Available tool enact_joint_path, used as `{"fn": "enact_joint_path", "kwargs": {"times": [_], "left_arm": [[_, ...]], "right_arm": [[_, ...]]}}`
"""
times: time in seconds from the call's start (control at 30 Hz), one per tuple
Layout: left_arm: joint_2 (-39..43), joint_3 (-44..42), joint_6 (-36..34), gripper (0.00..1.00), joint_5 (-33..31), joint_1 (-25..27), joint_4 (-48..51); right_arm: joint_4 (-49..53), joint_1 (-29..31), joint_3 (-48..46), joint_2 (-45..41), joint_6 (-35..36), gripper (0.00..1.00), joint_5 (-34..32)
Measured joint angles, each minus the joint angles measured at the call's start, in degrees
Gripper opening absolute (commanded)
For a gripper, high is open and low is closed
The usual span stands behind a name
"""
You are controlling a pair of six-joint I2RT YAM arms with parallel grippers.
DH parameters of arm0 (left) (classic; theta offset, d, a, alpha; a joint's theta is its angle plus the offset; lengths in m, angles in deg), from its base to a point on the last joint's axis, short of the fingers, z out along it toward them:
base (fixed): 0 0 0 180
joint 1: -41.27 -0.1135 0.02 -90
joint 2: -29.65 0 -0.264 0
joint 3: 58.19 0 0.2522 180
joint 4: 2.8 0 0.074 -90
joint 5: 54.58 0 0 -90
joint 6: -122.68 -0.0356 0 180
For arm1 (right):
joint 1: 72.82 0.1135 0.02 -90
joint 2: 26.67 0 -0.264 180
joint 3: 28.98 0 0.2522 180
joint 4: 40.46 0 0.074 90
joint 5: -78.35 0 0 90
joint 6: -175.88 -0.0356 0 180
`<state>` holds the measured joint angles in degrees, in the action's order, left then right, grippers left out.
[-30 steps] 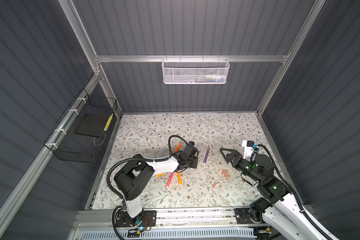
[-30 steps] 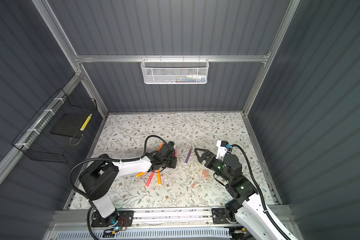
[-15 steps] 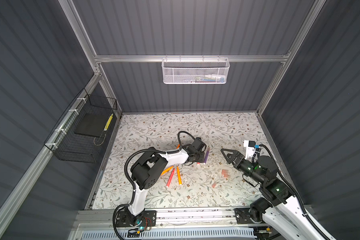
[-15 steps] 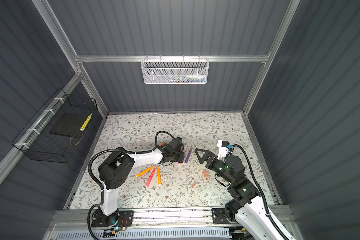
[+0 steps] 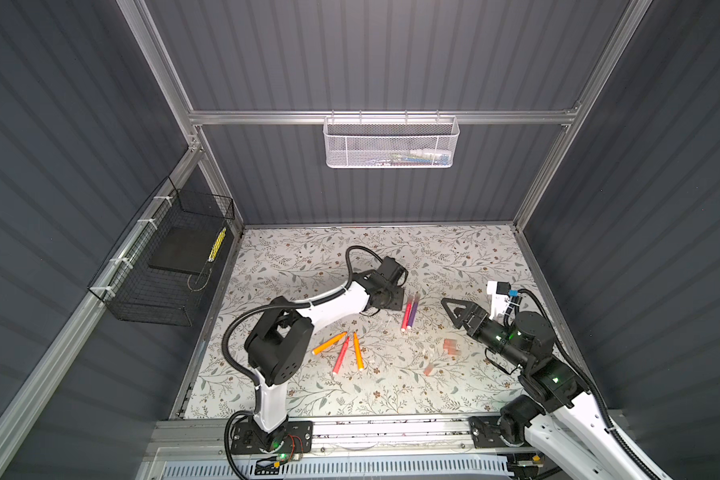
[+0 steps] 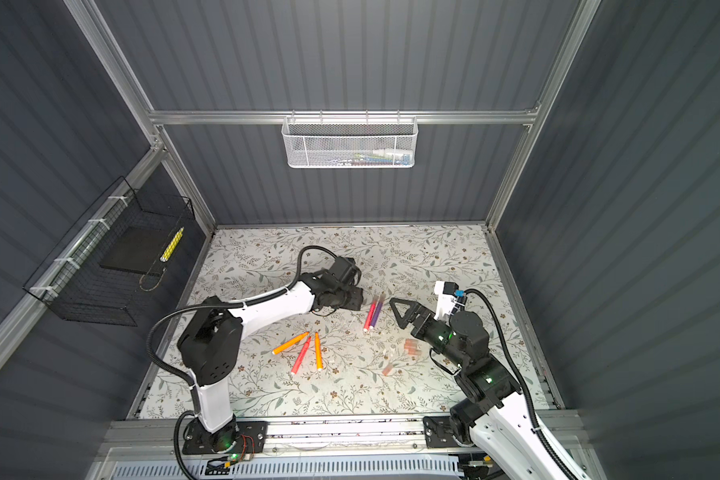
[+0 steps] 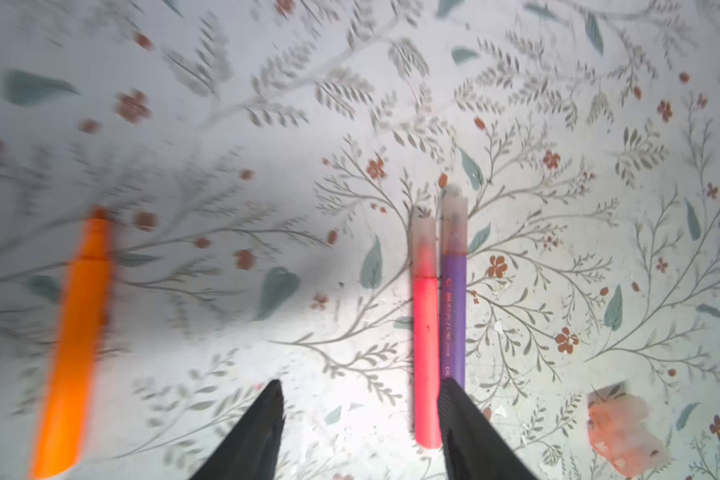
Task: Insert the pens into the pen caps
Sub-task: 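Move the left gripper over the orange marker and grasp it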
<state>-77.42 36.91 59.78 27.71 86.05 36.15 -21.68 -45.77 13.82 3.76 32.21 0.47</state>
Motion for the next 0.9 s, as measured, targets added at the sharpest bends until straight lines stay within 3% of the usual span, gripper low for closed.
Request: {"fn": "enact_joint_path", "kwargs": {"times": [0.17, 0.33, 0.47, 0.67, 0.9], "left_arm": [[10.3, -1.9, -2.1, 0.62, -6.2, -5.7, 4.2], [17.5, -15.1, -4.1, 0.62, -8.8, -14.3, 0.1], [15.3, -21.8, -5.3, 0.59, -7.6, -16.3, -1.7], [7.3, -20.7, -6.0, 0.56, -2.3, -16.0, -2.6], [4.3, -19.1, -6.2, 0.56, 0.3, -16.0, -3.0]], "right_arm": [[0.2, -0.2, 0.0, 0.1, 1.1, 0.99, -0.4], [0.2, -0.4, 0.0, 1.6, 1.6, 0.99, -0.6], [0.0, -0.5, 0.0, 3.4, 1.7, 0.99, -0.6], [-1.7, -0.7, 0.0, 6.6, 2.1, 0.99, -0.5], [-2.9, -1.4, 0.0, 11.3, 3.0, 0.99, 0.1]]}}
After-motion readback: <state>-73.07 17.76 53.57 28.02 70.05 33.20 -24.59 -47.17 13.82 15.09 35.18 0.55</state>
